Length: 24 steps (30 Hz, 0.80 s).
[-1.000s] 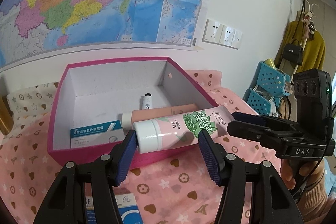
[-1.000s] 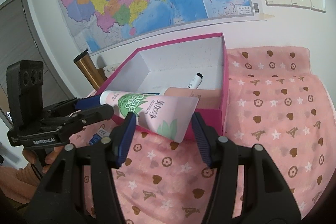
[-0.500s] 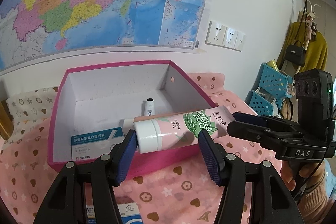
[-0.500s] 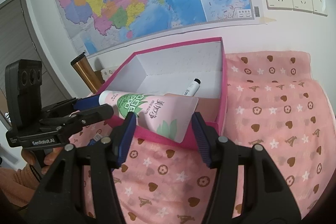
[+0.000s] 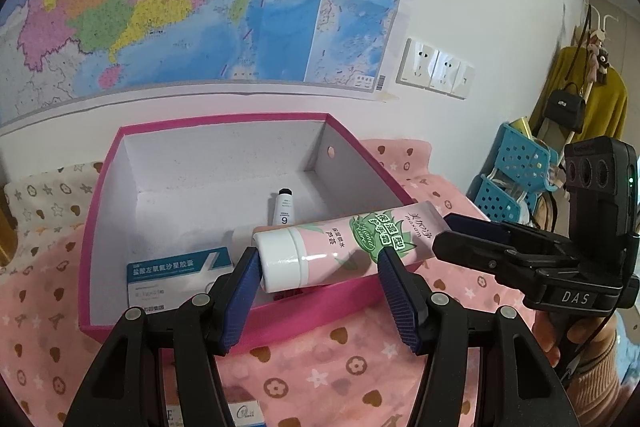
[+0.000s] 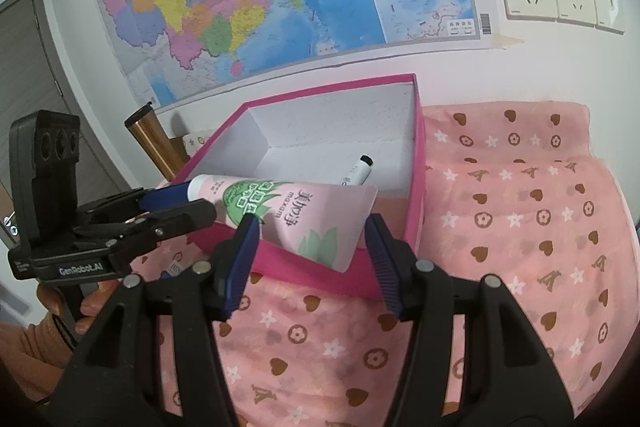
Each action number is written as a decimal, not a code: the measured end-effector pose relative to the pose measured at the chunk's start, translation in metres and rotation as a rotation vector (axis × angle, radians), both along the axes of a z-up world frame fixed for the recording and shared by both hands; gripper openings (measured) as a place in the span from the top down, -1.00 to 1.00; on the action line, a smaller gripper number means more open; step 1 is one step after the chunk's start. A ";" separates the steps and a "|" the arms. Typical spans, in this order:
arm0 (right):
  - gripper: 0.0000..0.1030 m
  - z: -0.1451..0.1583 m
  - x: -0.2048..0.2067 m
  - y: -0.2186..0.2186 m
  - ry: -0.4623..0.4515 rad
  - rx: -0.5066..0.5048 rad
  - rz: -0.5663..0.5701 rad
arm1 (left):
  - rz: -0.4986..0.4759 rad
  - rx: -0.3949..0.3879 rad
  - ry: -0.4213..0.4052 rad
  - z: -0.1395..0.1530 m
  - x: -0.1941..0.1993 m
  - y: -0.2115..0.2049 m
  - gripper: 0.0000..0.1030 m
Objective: Organize rigid objects
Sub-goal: 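Lift the green-printed tube and carry it over the magenta box rim, then lower the green-printed tube into the box and open the left gripper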
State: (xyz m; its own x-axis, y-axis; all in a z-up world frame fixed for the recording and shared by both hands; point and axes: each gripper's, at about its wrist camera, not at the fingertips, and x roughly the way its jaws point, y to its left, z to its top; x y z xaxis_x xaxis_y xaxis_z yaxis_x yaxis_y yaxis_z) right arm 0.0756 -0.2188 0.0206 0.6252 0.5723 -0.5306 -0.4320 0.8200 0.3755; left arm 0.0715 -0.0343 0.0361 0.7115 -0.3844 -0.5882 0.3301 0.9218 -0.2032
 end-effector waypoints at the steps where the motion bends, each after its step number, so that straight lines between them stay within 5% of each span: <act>1: -0.12 0.000 0.001 0.000 0.000 -0.001 -0.001 | 0.001 -0.001 0.003 0.000 0.001 0.000 -0.17; 24: -0.12 -0.008 0.019 0.009 0.015 -0.063 -0.009 | 0.035 -0.008 0.061 -0.017 0.026 0.002 -0.17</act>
State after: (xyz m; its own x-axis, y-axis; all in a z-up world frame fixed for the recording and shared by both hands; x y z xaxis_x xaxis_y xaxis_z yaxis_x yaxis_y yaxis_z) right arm 0.0948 -0.2093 0.0124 0.6217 0.5320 -0.5749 -0.4195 0.8460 0.3292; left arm 0.0975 -0.0326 0.0187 0.6872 -0.3648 -0.6282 0.2845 0.9308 -0.2293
